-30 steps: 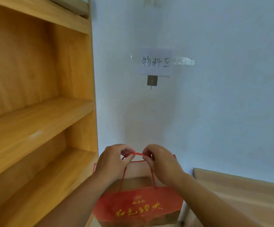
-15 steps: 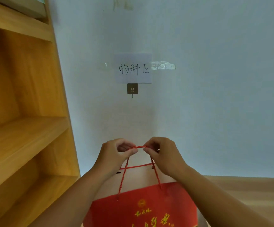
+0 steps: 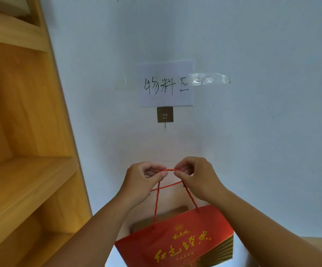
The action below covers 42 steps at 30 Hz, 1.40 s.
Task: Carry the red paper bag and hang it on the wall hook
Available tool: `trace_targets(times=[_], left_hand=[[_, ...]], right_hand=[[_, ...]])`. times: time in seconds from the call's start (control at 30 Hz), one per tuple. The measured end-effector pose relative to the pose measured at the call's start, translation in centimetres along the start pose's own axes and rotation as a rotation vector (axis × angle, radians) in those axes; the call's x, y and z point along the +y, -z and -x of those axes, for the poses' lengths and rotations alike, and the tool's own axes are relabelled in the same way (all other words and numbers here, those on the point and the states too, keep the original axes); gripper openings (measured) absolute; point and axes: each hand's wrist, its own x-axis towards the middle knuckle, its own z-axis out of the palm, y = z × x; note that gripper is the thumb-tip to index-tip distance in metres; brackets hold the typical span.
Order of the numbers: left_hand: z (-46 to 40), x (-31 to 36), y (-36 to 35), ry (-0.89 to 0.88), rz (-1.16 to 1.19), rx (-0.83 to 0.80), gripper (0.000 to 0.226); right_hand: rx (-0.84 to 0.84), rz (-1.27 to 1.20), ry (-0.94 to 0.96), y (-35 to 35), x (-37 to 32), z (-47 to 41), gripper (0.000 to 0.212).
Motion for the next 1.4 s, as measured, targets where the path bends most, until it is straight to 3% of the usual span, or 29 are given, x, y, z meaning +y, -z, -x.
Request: trace_targets(times=[0.27, 0.5, 0.73, 1.03, 1.23, 1.4], left_hand=[[-11.3, -4.2, 1.3, -0.029, 0.060, -0.001, 0.012], [-18.5, -4.0, 0.4, -0.053, 0.255, 0.094, 0.015], [-21.8, -4.2, -1.7, -0.086, 0.267, 0.190, 0.017], [-20.9, -6.0, -3.4, -0.109, 0.081, 0.214, 0.020], [-17.8, -8.5, -3.6, -0.118, -0.193, 0.138, 0.032], [-15.1, -8.4, -3.1, -0.233, -0.368, 0.213, 0.043]], right_hand=[[0.035, -0.104, -0.012, -3.3, 1.5, -10.6, 0.005], [0.196, -0.293, 0.000, -3.5, 2.2, -17.3, 0.010], [0.263, -0.207, 0.014, -3.8, 4.1, -20.6, 0.005], [0.187, -0.080, 0.017, -4.7, 5.9, -20.6, 0.005], [0.067, 0.131, 0.014, -5.9, 7.4, -17.6, 0.006], [0.052, 0.170, 0.014, -5.8, 6.0, -15.2, 0.033]])
